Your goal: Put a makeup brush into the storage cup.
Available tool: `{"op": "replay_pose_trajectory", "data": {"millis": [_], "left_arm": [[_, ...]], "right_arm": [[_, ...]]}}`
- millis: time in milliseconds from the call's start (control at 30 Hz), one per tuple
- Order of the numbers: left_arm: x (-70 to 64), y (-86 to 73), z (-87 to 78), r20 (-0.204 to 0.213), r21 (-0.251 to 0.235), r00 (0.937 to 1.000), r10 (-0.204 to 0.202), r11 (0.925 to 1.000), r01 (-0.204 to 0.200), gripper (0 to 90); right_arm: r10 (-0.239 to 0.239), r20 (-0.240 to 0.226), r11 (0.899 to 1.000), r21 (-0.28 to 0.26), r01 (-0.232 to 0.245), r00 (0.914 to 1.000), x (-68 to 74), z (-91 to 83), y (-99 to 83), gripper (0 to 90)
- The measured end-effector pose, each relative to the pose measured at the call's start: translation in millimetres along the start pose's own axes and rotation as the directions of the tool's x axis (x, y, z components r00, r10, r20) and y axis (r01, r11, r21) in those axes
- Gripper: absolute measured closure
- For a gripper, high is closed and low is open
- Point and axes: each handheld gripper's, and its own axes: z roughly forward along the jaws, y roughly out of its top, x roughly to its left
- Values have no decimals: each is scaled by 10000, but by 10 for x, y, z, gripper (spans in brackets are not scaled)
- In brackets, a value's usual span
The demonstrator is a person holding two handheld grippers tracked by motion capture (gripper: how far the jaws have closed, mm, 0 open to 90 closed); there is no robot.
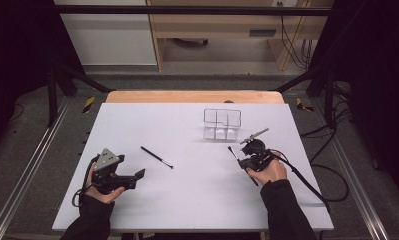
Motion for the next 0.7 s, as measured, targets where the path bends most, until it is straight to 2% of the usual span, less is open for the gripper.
{"op": "replay_pose_trajectory", "data": {"millis": [167,400,567,700], "left_arm": [[1,0,0,0,7,10000,7,10000,-7,70],[-2,0,0,0,16,10000,22,10000,-22,70],[-2,0,0,10,16,10000,40,10000,-40,70],[-3,0,0,13,13,10000,40,10000,-40,70]], "right_arm": [[-15,-119,9974,-727,6,9999,38,-74,17,843],[-10,-271,9868,-1619,-34,9996,72,-178,63,843],[50,-342,9743,-2248,-125,9994,92,-249,100,843],[129,-265,9588,-2833,-199,9996,96,-298,123,843]]}}
